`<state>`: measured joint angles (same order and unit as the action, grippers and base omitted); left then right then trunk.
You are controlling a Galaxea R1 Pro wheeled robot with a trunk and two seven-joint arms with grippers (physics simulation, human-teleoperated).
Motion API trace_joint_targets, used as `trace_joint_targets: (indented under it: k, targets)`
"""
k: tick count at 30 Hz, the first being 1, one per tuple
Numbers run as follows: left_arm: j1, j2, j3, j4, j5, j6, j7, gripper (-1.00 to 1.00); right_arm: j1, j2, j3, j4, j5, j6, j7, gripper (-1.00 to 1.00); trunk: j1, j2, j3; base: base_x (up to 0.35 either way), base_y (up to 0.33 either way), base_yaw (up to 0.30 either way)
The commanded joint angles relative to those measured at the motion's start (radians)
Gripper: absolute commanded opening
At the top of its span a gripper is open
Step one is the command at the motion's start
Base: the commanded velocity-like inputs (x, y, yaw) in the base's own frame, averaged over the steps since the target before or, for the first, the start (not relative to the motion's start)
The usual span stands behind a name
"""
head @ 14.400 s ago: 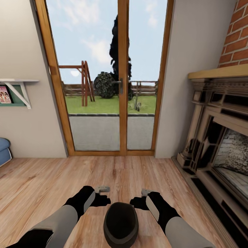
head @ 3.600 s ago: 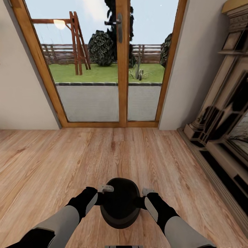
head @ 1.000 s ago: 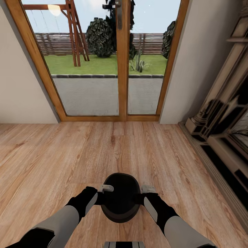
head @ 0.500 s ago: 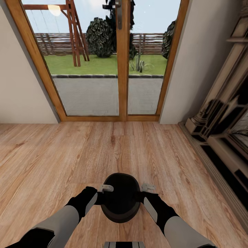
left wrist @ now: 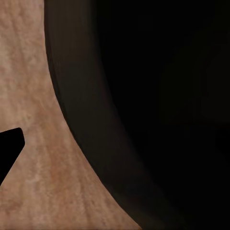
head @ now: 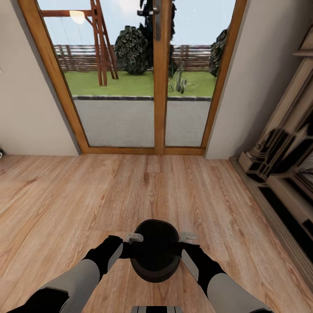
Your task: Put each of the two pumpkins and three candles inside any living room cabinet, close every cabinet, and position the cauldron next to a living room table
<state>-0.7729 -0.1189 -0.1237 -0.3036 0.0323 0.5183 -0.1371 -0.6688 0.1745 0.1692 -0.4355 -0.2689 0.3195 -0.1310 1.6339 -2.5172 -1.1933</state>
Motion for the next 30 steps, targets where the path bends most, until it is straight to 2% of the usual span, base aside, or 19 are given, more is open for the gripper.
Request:
trace_joint_targets:
  k: [1,9,30]
  targets:
    - [0.000,0.001,-0.005,-0.002,0.003,0.005,-0.001,1.00,0.000,0.000,0.004,-0.002,-0.009,0.004,-0.009,1.00,0.000,0.000,-0.001,0.000,0.000,0.083]
    - [0.000,-0.001,-0.005,-0.002,0.003,0.005,-0.001,1.00,0.000,0.000,0.004,0.014,-0.009,0.003,-0.009,1.00,0.000,0.000,0.002,0.000,0.000,0.148]
    - [0.000,-0.002,-0.005,-0.002,0.003,0.005,0.000,1.00,0.000,0.000,-0.003,0.061,-0.009,0.013,-0.027,1.00,0.000,0.000,0.002,0.000,0.000,0.008]
